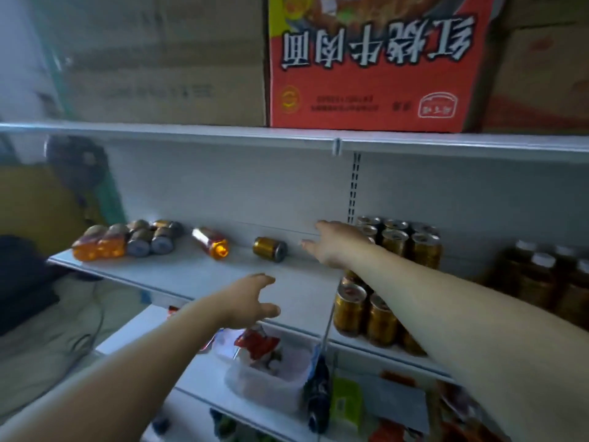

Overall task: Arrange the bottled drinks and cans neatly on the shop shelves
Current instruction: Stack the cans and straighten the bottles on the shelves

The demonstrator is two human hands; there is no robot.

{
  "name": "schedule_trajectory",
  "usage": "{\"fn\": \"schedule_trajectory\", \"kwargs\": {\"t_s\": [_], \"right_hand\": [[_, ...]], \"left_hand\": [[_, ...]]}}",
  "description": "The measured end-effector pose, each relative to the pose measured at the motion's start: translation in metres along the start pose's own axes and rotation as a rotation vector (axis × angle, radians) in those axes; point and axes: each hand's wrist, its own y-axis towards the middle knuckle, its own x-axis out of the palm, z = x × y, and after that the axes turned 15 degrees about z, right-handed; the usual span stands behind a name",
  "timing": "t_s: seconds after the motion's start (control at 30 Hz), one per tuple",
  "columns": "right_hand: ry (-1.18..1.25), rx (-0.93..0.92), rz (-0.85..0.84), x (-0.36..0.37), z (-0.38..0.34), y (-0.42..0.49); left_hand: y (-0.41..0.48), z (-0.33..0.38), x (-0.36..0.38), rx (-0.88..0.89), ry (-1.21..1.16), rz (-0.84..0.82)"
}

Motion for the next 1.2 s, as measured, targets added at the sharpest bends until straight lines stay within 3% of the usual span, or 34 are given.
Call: {"fn": "schedule_trajectory", "kwargs": {"t_s": [0.37, 0.7, 0.87, 1.0, 1.13, 1.2], "right_hand": [[0.036, -0.065, -0.096, 0.107, -0.089, 0.071], [-0.076, -0.010, -0.126, 0.217, -0.079, 0.189], [-0.209, 0.063, -0.115, 0.262, -0.077, 0.215], [-0.126, 0.175, -0.097, 0.280, -0.094, 0.211], [-0.147, 0.102, -0.067, 0.286, -0.110, 0.194], [-0.135, 0.107, -0.032, 0.286, -0.112, 0.186]], "left_hand": [[0.014, -0.135, -0.018, -0.218, -0.059, 0.009], [0.161, -0.234, 0.004, -0.489, -0.240, 0.015], [0.236, -0.259, 0.016, -0.687, -0.426, 0.151], [0.286, -0.268, 0.033, -0.929, -0.652, 0.289], [0.321, -0.278, 0.058, -0.959, -0.446, 0.316], [0.321, -0.281, 0.060, -0.952, -0.495, 0.319]]}}
